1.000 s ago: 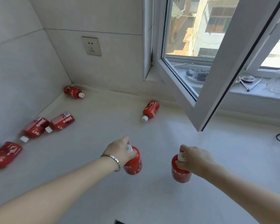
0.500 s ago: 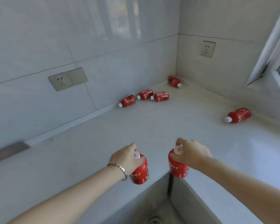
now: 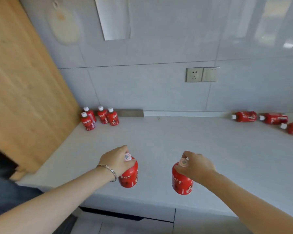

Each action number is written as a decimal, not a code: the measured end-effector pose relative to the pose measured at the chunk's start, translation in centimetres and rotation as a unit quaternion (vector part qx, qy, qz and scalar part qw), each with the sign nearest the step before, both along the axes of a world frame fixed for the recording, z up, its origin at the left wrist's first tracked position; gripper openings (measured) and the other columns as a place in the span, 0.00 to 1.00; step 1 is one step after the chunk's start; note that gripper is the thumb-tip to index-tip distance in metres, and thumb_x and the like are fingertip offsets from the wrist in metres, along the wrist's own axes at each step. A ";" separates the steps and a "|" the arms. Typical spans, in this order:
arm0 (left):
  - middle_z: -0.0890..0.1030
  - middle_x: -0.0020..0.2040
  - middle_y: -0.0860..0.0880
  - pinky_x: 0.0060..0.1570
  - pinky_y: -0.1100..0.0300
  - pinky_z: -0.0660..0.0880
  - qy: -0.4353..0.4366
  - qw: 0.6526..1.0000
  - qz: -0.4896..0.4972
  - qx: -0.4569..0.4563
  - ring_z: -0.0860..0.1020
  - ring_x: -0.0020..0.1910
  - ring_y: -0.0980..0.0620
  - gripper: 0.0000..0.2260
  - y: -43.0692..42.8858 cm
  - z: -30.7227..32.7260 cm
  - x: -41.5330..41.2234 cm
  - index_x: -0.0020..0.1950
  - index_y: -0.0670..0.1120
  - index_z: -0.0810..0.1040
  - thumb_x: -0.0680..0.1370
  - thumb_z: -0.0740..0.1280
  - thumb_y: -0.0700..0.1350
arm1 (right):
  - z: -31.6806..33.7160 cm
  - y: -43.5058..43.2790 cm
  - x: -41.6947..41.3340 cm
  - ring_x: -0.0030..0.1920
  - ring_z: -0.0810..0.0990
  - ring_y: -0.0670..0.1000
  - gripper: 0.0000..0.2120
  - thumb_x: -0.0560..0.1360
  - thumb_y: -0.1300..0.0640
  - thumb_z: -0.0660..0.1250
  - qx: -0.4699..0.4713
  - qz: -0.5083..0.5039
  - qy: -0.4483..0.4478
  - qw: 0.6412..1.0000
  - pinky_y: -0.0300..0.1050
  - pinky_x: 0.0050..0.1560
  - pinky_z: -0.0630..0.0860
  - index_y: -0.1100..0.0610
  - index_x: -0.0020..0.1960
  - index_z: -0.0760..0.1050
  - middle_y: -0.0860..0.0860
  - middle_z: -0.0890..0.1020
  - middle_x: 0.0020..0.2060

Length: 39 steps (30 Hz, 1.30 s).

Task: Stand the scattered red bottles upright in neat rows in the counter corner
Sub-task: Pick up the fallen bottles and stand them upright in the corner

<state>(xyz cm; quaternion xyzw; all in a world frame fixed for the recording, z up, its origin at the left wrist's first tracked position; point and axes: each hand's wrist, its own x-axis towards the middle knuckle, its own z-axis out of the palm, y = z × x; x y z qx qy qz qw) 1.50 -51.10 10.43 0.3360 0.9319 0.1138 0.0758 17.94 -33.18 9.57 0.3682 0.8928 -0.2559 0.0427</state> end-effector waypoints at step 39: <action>0.77 0.48 0.46 0.43 0.58 0.71 -0.124 0.982 0.143 0.011 0.73 0.42 0.47 0.10 -8.3 -13.6 -52.3 0.43 0.47 0.68 0.73 0.67 0.51 | -12.9 -8.6 -58.7 0.56 0.79 0.55 0.15 0.76 0.53 0.62 -0.052 0.049 -0.081 0.994 0.45 0.48 0.74 0.57 0.61 0.72 0.54 0.80 0.56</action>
